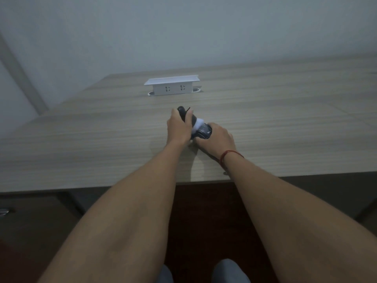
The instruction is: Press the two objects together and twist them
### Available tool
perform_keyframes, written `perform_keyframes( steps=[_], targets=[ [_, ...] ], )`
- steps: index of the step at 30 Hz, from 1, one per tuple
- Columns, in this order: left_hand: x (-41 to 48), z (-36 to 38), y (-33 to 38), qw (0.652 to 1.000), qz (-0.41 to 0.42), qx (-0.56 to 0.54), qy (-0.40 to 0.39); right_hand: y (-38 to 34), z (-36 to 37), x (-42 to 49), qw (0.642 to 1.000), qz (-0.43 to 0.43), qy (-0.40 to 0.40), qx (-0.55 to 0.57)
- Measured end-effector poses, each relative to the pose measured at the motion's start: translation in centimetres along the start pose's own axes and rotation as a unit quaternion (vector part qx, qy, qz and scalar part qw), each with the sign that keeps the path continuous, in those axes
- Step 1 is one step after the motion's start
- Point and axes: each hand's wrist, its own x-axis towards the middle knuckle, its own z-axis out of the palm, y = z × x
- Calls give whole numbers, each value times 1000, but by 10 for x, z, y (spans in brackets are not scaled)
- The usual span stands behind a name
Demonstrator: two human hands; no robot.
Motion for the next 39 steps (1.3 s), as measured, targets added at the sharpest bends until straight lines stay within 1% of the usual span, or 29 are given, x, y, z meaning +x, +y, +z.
perform_keyframes(
  steps=[1,3,4,5,6,8,9,11,13,15,17,19,21,22,24,26,27,32,34,37,39],
  targets=[
    [0,-1,-3,1000,-5,20,-5,0,1,-1,1000,0,0,2],
    [6,-9,-11,994,-19,103,-14,1,2,-1,1000,-3,-2,-1],
    [9,-13,-15,991,-17,135,-18,1,1,-1,1000,-4,-3,-6],
    [12,-16,-17,989,-7,145,-22,1,1,-1,1000,-6,-3,-10],
    [12,-18,-17,991,10,131,-23,0,0,0,1000,-4,0,-12],
    [10,-16,-8,997,33,63,-7,0,0,1,1000,2,11,-12],
    [9,-13,-4,999,39,31,-1,0,1,1,1000,6,16,-14],
    [4,-5,-2,999,40,4,-13,0,1,0,999,17,33,-20],
    [-4,0,-10,1000,15,4,-17,1,0,-2,998,21,59,-28],
    [-7,1,-22,999,-3,36,-2,1,-2,-4,996,21,72,-47],
    [-5,-3,-24,999,4,48,9,0,-5,-5,996,18,73,-55],
    [-3,-3,-15,1000,22,4,13,-1,-6,-6,996,19,67,-56],
    [-6,1,-5,998,49,-24,-8,-1,-6,-7,996,20,63,-55],
    [-8,4,-2,997,69,-15,-28,-1,-6,-7,997,20,64,-50],
    [-10,4,-3,993,101,46,-50,-2,-5,-8,997,19,68,-41],
    [-6,-2,-8,986,113,120,-37,-3,-6,-10,996,19,69,-48],
    [-4,-6,-11,984,117,128,-30,-2,-6,-10,996,19,69,-52],
    [-8,-2,-5,990,141,27,-14,-3,-4,-9,996,20,73,-40],
    [-14,5,-6,991,134,16,-12,-3,-4,-10,997,21,69,-33],
    [-16,5,-23,997,73,33,21,-1,-7,-10,997,25,63,-22],
    [-9,0,-28,997,52,34,44,-1,-9,-8,998,24,47,-30]
  ],
)
